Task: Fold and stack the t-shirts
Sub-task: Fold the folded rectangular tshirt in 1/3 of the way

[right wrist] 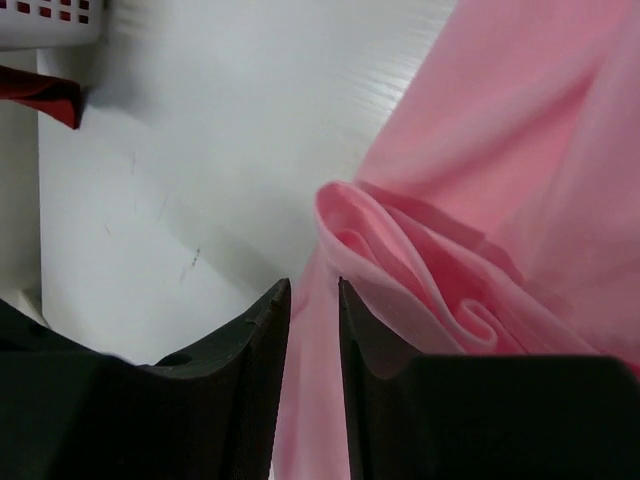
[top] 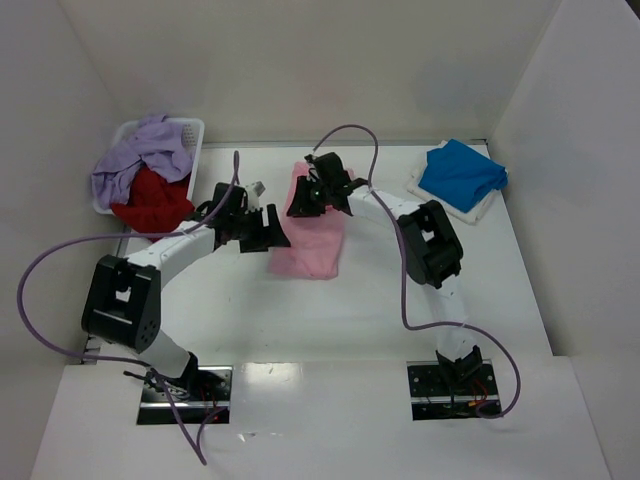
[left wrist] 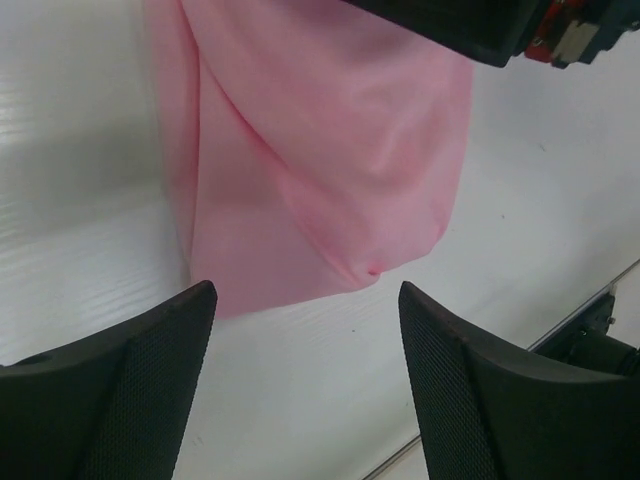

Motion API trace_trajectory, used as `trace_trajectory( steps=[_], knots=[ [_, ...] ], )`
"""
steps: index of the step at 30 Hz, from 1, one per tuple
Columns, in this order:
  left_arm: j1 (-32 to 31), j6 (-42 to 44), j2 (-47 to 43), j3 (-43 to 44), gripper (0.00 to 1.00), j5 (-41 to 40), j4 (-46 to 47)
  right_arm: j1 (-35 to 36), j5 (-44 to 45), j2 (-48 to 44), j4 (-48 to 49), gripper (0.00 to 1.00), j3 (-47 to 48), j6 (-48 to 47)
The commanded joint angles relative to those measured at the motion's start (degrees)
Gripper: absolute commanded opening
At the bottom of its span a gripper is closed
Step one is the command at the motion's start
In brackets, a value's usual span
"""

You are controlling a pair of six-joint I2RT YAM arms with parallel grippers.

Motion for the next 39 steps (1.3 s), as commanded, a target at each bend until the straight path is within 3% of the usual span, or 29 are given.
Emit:
trace_trajectory(
  steps=[1, 5, 11, 18, 25, 33, 39],
  knots=[
    [-1.37, -1.42, 5.78, -0.04, 0.81, 2.17, 3.01, 1.04, -1.81, 2.79, -0.35, 0.32, 4.76, -0.71],
    [-1.37, -1.42, 9.31, -0.04, 0.72, 4.19, 5.12, 1.04, -1.2, 4.11, -0.88, 0.32, 5.29, -1.76],
    [-1.98, -0.9, 11.69, 1.01, 0.7, 3.41, 4.59, 1.04, -0.67, 6.3, -1.49, 0.32, 5.81, -1.76],
    [-1.98, -0.37, 12.3, 1.01, 0.42, 1.03, 2.14, 1.04, 1.87, 8.15, -2.55, 0.23, 6.96, -2.29],
    [-1.98, -0.9, 11.6, -0.66, 0.35, -4.33, -1.55, -0.28, 2.49, 8.68, -2.55, 0.23, 6.96, -2.29],
    [-1.98, 1.12, 7.12, 1.19, 0.72, -4.86, -2.7, -0.81, 2.5, 8.15, -2.55, 0.23, 5.9, -2.29],
    [-1.98, 3.06, 5.45, 2.51, 0.82, -6.8, -3.23, -0.81, 1.35, 7.1, -2.02, 0.23, 5.38, -2.29]
  ],
)
